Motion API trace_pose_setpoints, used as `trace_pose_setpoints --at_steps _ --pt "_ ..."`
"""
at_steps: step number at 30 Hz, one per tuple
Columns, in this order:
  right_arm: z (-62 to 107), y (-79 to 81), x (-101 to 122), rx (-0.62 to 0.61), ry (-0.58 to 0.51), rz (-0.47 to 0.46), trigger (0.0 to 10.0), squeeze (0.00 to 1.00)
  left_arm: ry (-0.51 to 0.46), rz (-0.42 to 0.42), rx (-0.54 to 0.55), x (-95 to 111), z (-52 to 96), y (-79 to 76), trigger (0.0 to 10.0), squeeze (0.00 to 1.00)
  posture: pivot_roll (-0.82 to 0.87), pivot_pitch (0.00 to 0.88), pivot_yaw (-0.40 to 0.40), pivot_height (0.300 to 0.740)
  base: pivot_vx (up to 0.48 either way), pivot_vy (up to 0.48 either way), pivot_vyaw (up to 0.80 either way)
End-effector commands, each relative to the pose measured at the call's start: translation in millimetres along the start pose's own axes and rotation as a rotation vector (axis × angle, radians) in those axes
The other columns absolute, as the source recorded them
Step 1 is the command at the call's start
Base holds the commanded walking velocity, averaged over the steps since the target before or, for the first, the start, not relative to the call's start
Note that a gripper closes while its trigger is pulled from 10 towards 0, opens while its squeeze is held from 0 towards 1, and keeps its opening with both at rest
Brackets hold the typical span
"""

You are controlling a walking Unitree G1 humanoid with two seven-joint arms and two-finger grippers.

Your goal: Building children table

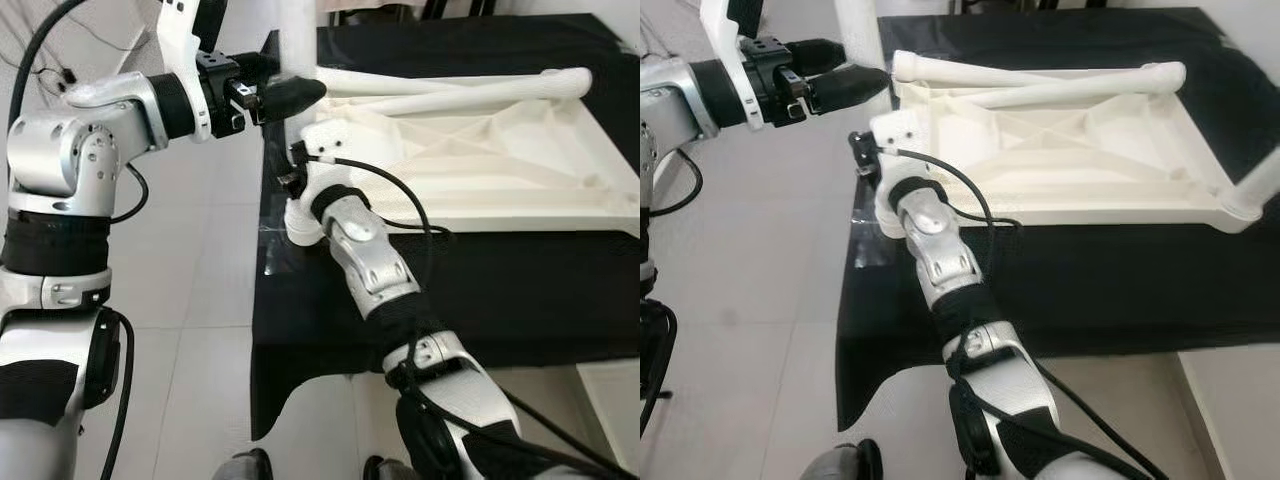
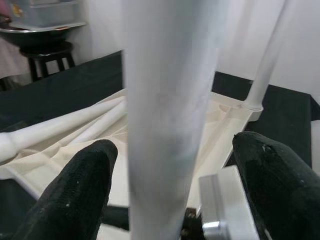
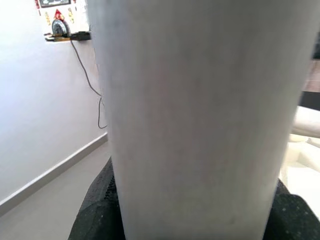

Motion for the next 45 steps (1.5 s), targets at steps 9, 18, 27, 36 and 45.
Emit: trace_pose_setpoints --at_steps 9,18,27,36,45 --pt "16.1 -1.4 -38.6 -0.06 0.182 -0.04 0.0 0.0 0.004 -0.009 -0.027 -1.0 2.7 -4.6 0.0 0.0 0.06 0.236 0.033 0.74 0.0 0.0 0.0" --pt "2.2 -15.3 -10.2 0.09 0.119 0.032 10.0 0.79 -0.004 -0.012 -0.024 1.4 2.5 -2.7 0.0 0.0 0.06 0.235 0.035 0.74 0.0 0.0 0.0" --pt "-2.6 -18.6 41.5 0.53 0.059 0.0 10.0 1.0 -0.001 -0.017 -0.036 2.1 2.3 -3.2 0.0 0.0 0.07 0.235 0.047 0.74 0.0 0.0 0.0" --pt "2.8 -16.5 42.0 0.739 0.122 0.006 10.0 0.0 -0.001 -0.019 -0.049 2.5 1.5 -5.5 0.0 0.0 0.07 0.234 0.048 0.74 0.0 0.0 0.0" --pt "6.1 -17.8 40.3 0.812 0.144 -0.031 0.0 0.0 0.008 -0.025 -0.06 2.9 2.7 -6.7 0.0 0.0 0.09 0.233 0.054 0.74 0.0 0.0 0.0"
Point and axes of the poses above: a point about 5 cm out from each wrist's last joint towards the gripper, its own z axis pointing back from the gripper into the wrist, its own x axis along the axis of the wrist's last joint, y = z × x, the point moved 1 cm from there along -z, pointing out of the wrist towards the gripper, and after that the axes turned 12 degrees about -z, right-handed, at the moved point
